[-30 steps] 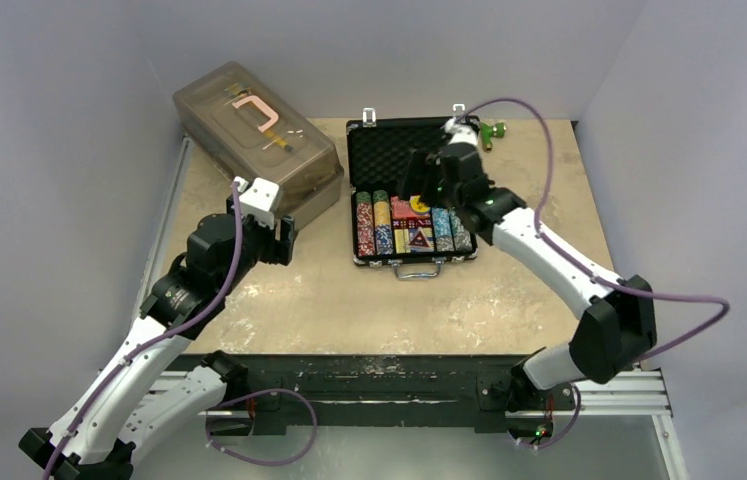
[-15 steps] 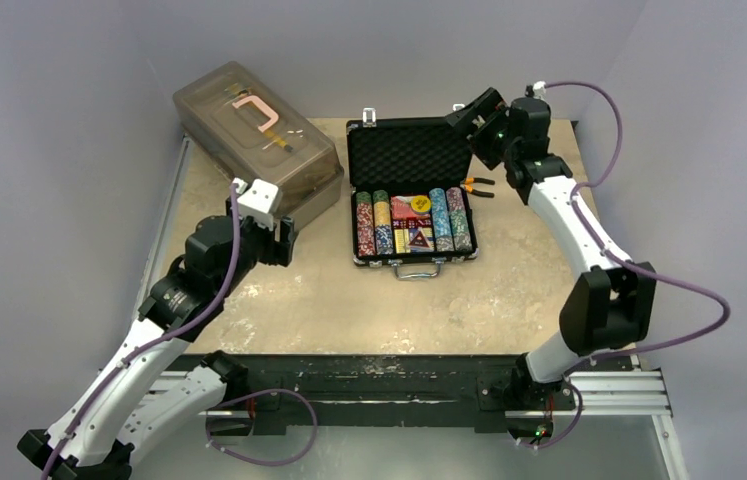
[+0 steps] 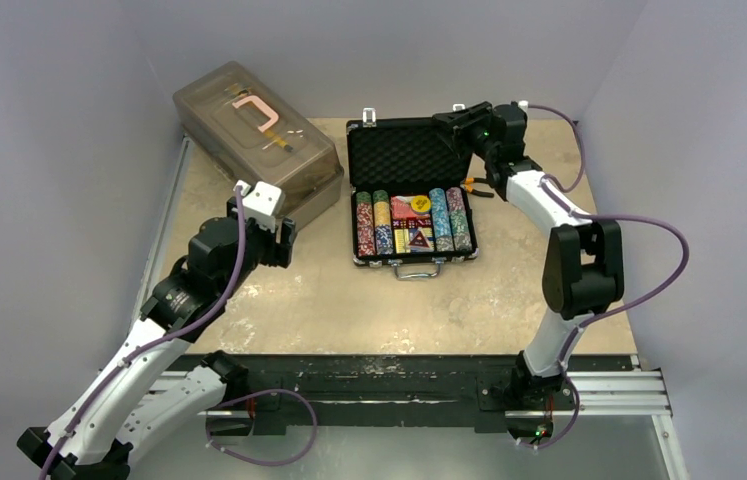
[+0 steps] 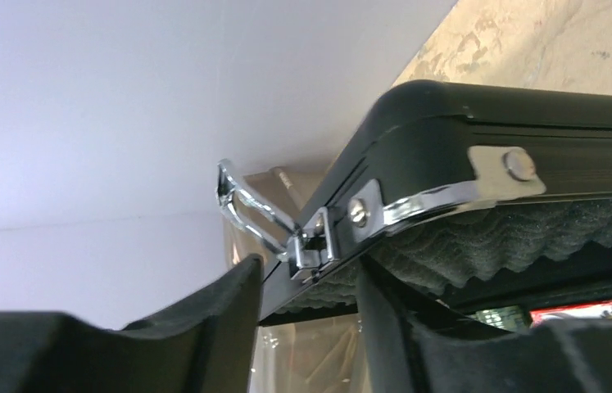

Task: Pack up texas hold em set

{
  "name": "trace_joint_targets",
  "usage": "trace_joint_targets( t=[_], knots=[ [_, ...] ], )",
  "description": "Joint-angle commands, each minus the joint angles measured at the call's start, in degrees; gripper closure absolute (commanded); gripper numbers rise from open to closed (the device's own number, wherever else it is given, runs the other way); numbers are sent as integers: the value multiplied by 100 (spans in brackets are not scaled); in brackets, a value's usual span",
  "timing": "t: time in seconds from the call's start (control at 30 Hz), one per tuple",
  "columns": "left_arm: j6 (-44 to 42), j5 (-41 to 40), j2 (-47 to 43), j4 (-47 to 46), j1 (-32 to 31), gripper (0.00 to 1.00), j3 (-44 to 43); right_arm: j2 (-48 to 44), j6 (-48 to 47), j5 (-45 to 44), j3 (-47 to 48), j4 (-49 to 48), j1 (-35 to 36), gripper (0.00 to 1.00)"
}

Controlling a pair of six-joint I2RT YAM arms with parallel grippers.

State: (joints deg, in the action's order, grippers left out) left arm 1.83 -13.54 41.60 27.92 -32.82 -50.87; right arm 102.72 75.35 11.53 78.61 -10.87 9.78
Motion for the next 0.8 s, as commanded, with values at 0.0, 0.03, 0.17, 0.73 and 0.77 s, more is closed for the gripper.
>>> trace_joint_targets(
  t=[0.0, 0.03, 0.17, 0.73, 0.77],
  knots=[
    [-99, -62, -47, -201, -24, 35, -16, -24, 653, -19, -77, -438, -3, 60],
    [-95, -53, -47, -195, -25, 35, -11, -24, 673, -30, -107, -402, -7, 62],
    [-95, -35, -38, -195, -26, 35, -24, -143, 699, -220, -288, -245, -3, 74],
    [-27, 70, -52, -139, -25, 35, -76, -1826, 848, -54, -2650, -693, -5, 93],
    [-18, 87, -60, -138, -23, 35, -77, -2133, 838, -193, -2960, -737, -9, 86]
  ],
)
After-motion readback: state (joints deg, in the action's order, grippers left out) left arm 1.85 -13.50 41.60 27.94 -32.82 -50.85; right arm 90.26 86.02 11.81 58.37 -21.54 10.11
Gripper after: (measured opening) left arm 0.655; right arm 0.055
